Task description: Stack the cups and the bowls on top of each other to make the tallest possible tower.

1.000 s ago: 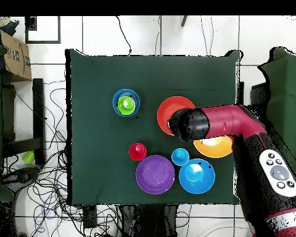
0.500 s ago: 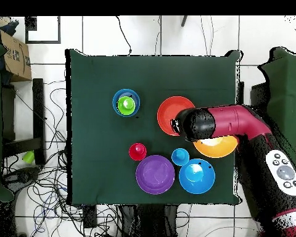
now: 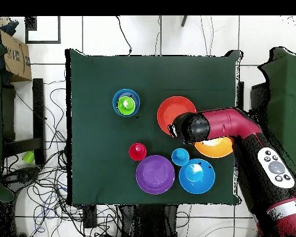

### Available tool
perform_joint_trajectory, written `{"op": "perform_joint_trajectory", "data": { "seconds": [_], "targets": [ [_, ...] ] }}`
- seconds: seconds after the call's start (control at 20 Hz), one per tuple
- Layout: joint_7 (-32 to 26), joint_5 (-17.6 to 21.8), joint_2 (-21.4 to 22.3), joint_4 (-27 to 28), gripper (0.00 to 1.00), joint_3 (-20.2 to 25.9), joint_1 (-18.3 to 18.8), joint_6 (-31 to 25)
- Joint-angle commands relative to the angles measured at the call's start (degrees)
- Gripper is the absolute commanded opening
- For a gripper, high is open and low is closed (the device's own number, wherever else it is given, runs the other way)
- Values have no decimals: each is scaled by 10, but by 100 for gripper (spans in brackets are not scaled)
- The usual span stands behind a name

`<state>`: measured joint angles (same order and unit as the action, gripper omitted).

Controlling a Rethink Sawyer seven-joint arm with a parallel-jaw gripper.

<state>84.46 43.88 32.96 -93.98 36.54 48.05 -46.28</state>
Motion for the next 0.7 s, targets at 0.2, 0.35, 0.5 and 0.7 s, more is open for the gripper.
{"op": "perform_joint_trajectory", "data": {
  "seconds": [0.2,0.35,0.5,0.7],
  "targets": [
    [-230,56,-33,-9,100,34,26,-24],
    [-235,52,-22,-15,100,40,31,-32],
    [-215,37,4,-45,100,46,31,-35],
    [-202,23,24,-67,100,55,30,-39]
  ]
}}
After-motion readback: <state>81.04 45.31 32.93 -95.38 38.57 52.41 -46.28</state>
